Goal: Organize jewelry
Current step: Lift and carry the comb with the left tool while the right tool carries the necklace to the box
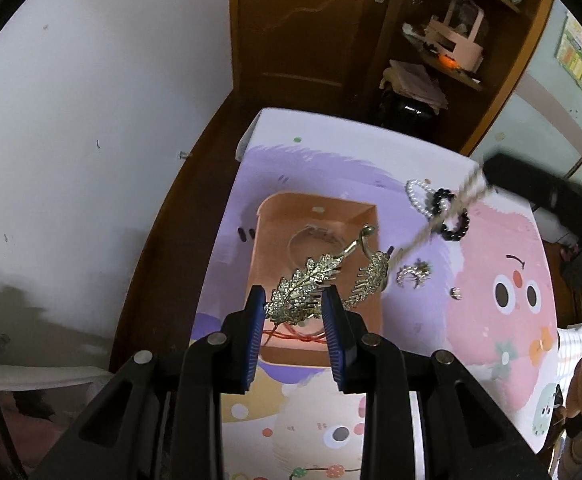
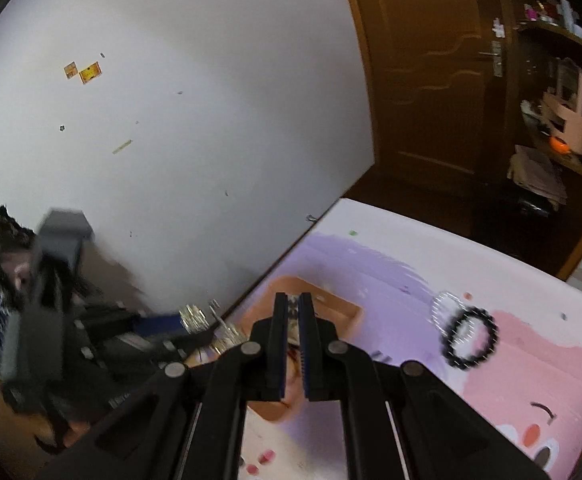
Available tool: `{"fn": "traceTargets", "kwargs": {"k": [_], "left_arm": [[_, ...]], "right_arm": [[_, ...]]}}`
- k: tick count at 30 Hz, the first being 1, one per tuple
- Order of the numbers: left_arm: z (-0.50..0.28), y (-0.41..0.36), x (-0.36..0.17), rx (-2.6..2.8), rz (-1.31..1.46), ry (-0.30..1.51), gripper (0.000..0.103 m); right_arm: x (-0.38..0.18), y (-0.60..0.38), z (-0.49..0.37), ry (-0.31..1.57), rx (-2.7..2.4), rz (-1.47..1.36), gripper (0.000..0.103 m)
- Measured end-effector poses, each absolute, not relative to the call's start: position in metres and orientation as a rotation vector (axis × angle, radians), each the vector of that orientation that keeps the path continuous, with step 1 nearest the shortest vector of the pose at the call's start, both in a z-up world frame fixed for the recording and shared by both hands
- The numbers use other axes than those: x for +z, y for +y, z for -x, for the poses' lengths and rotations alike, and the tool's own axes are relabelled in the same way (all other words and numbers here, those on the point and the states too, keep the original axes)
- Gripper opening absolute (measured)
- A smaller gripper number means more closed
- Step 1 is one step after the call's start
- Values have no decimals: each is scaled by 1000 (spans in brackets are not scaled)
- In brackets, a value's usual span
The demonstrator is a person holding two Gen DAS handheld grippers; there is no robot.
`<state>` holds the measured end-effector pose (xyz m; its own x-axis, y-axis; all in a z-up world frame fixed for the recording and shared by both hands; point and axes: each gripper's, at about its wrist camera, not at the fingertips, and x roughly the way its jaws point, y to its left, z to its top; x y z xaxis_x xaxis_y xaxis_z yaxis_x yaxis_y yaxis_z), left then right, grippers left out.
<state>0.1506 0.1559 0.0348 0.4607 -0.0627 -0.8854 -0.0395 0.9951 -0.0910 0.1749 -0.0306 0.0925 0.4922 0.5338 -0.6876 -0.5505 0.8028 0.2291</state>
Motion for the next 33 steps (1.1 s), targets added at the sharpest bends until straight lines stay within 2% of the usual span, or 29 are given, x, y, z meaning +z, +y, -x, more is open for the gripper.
{"fn": "traceTargets", "kwargs": {"k": [7,15,33], "left_arm": [[-158,164,8,-14,128,1128,27],[-164,167,4,-14,148,1112,27],[-159,148,-33,16,115,1162,27]], "right_arm": [[116,-4,-190,776,691,2,5],[139,-1,-192,732,719,-23,5],[73,3,-187,892,728,36,5]]}}
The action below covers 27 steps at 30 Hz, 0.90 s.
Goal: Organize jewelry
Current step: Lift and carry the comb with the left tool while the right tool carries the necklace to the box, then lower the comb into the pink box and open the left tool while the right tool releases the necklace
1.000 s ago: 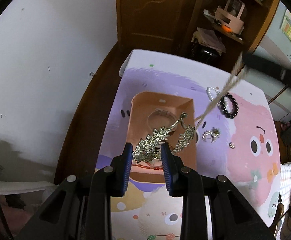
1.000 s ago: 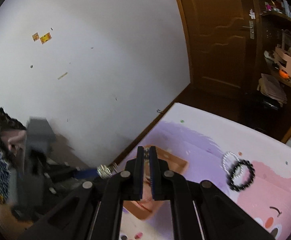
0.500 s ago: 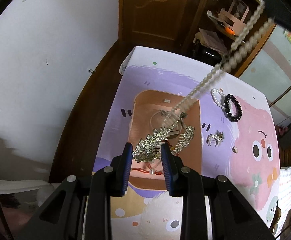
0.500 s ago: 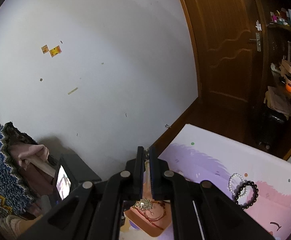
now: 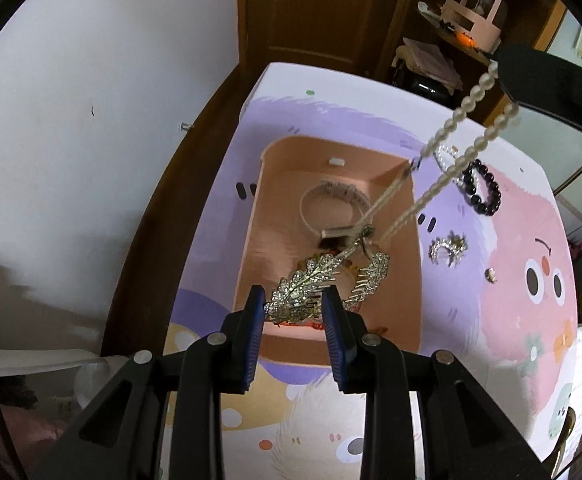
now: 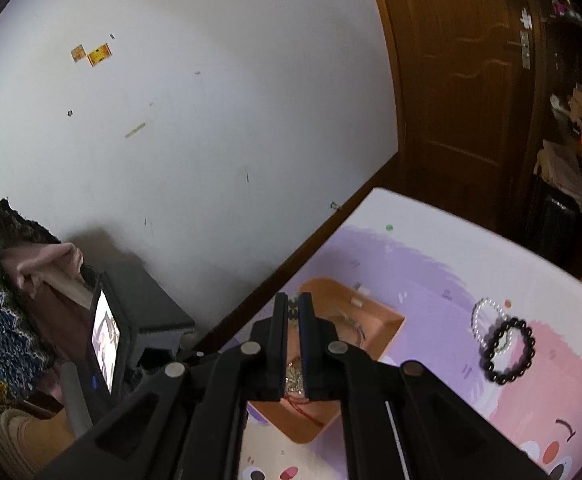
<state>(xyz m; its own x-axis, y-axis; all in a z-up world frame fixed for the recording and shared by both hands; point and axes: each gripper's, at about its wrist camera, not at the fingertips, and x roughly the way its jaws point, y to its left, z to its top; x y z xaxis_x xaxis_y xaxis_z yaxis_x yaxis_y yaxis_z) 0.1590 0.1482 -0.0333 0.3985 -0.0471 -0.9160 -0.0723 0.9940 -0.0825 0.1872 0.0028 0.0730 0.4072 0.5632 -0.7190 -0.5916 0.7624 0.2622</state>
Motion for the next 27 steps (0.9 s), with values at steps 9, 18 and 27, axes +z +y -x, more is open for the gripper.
{"fn": "traceTargets", "kwargs": {"k": [9,18,27], "left_arm": [[-159,142,-42,28,106,1172,27],[-158,141,-49,31,97,1183,27],[-162,140,-53,40,101,1191,27]], "right_arm": [[53,-3,-184,942,723,32,5],[22,-6,-195,1026,687,43,5],[-10,-6,-207,1107,647,52,5]]}}
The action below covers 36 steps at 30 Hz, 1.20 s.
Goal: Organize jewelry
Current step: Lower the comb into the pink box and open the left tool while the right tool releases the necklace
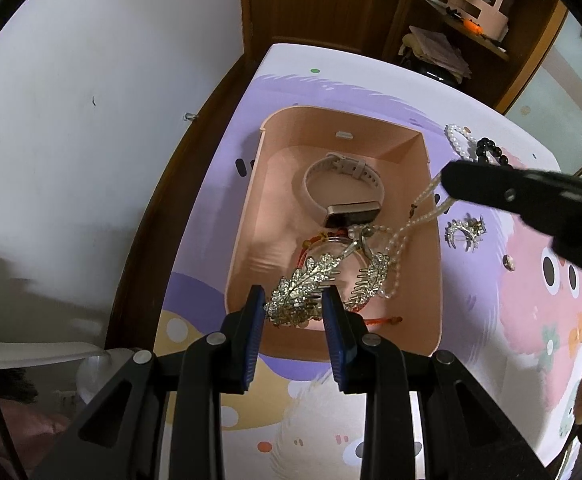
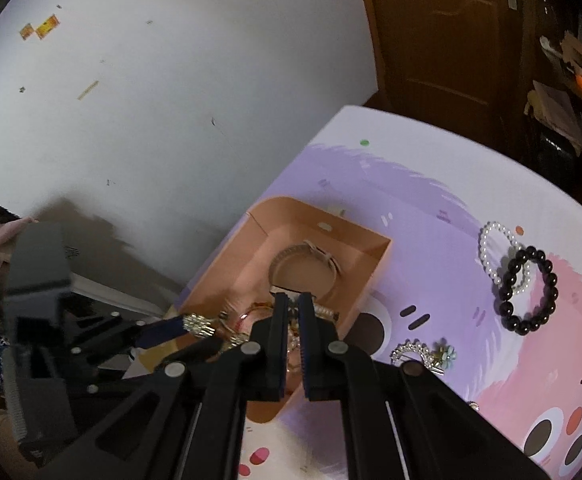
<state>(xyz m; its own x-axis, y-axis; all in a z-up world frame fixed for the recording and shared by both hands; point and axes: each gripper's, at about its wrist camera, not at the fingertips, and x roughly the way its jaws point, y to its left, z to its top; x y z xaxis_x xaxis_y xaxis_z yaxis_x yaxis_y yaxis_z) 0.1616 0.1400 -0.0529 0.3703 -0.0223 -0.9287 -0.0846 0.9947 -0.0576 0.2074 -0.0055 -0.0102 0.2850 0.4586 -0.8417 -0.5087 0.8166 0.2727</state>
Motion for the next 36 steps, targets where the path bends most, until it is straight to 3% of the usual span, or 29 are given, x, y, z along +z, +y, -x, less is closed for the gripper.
{"fn": "traceTargets", "kwargs": {"k": [18,20,24,33,36], "left_arm": [[-172,138,-56,77,101,1185,28],[-172,137,-56,86,95,1181,31],[-172,134,-52,77,108,1168,54],[-162,126,-33,76,93,1131,55],[-157,118,-23,68,73,1111,60]], "right_arm": [[-40,-19,-226,1258,632,-73,6],[-37,-22,-224,1247,648,-89,6],[-24,-26,-218,1214,663,-98,7],[5,-52,-195,1127,669,-120,8],[15,-67,-186,1101,668,-136,8]]}}
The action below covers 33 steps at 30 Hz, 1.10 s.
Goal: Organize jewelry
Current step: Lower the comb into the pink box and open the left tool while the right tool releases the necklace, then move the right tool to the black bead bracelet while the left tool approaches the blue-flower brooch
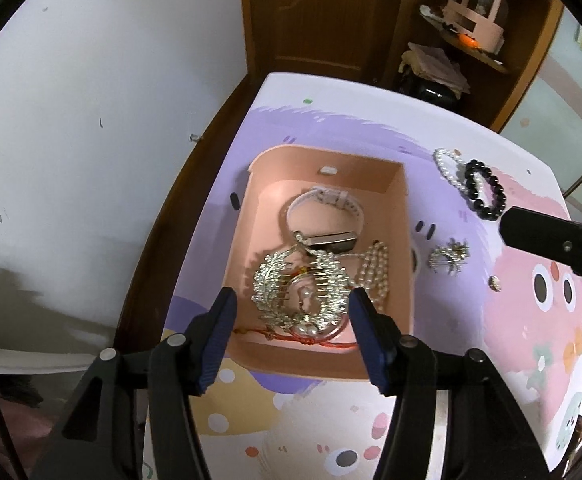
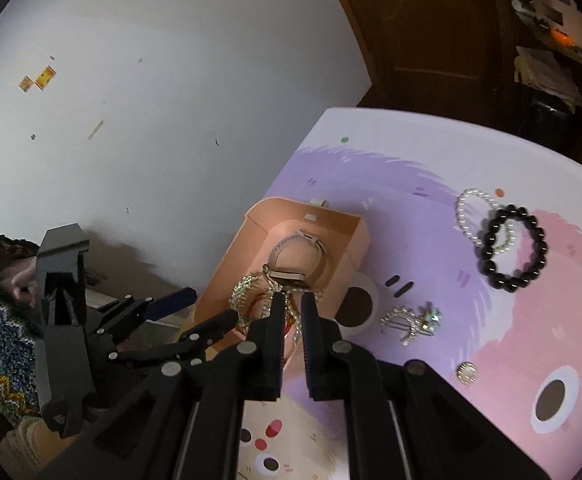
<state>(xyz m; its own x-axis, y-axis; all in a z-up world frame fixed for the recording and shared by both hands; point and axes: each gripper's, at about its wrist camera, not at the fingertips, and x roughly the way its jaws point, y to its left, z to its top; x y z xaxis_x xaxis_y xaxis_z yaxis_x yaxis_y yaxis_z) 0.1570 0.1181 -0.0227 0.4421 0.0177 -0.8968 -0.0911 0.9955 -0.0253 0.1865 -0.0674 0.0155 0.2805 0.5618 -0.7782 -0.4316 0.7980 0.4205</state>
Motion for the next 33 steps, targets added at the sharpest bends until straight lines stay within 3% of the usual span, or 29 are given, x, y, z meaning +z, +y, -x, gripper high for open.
{"fn": "traceTargets", "kwargs": {"k": [8,12,29,33], "left_arm": [[-147,88,1,25,27,1071,64],[-146,71,10,7,-10,1055,73],[-199,2,25,-82,-107,1033,74],[-227,-7,22,-96,-103,1042,74]], "right_arm": [[35,-113,-176,1048,616,-166,8],[38,-136,-173,1036,585,-176,8],[20,-226,-214,1077,415,-228,8],[10,-231,-236,1095,380,-216,14]]}}
